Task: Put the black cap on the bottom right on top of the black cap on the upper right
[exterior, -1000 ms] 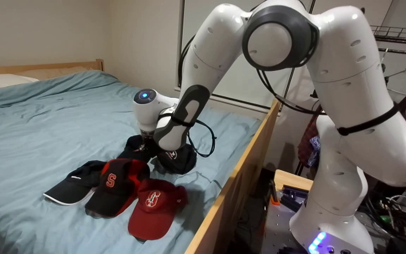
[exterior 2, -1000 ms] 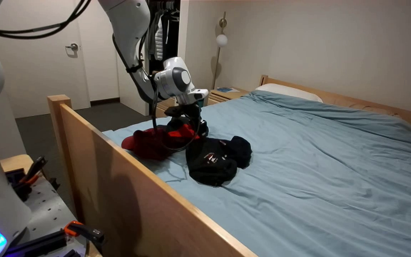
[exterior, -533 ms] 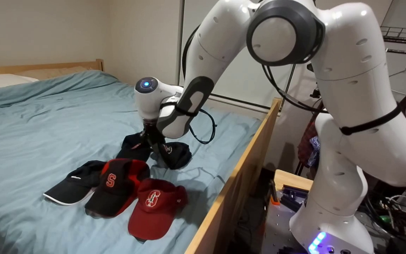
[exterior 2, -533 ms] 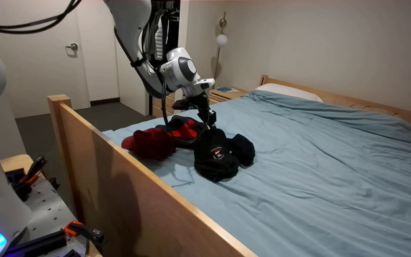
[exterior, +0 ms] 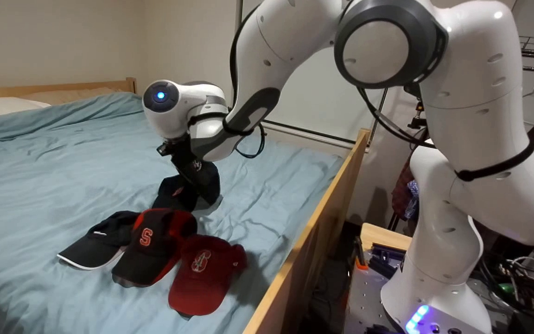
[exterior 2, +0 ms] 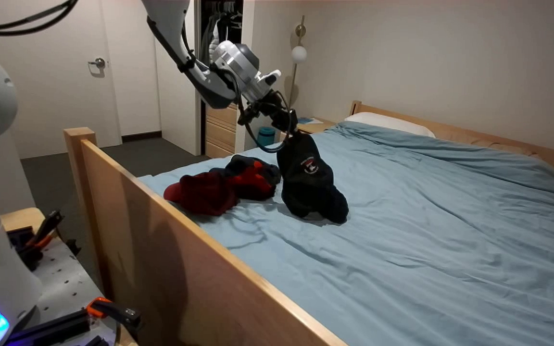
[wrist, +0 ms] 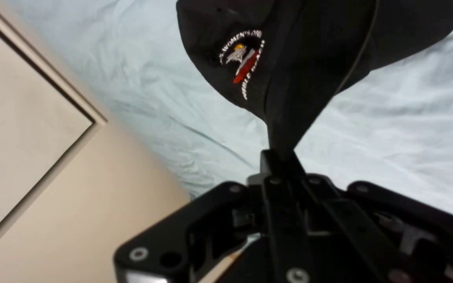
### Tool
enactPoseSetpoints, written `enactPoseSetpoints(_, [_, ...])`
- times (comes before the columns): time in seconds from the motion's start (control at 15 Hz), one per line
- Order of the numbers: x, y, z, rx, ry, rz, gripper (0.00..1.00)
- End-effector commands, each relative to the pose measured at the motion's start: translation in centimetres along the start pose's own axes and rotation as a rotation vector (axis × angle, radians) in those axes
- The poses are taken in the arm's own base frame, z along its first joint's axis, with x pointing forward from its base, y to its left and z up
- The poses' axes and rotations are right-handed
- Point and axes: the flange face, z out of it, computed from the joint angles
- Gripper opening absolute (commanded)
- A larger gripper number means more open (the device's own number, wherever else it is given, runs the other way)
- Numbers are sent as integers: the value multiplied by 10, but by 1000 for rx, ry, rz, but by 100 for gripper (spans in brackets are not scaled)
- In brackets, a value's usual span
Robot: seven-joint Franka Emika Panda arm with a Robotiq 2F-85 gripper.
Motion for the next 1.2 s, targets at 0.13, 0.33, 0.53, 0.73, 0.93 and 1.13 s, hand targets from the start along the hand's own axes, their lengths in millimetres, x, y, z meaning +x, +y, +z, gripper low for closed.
enactPoseSetpoints(0.13, [34,1,-22,-210,148,-44,5])
enactPoseSetpoints(0.33, [39,-11,-20,-311,165,-117,5])
enactPoseSetpoints(0.53, [33,-28,-5,-335,136,-184,5])
enactPoseSetpoints(0.73, [18,-46,20,-244,61,-268,5])
enactPoseSetpoints(0.93, [0,-58,41,-169,8,-356,5])
enactPoseSetpoints(1.13, [-17,-66,57,-125,-35,-468,5])
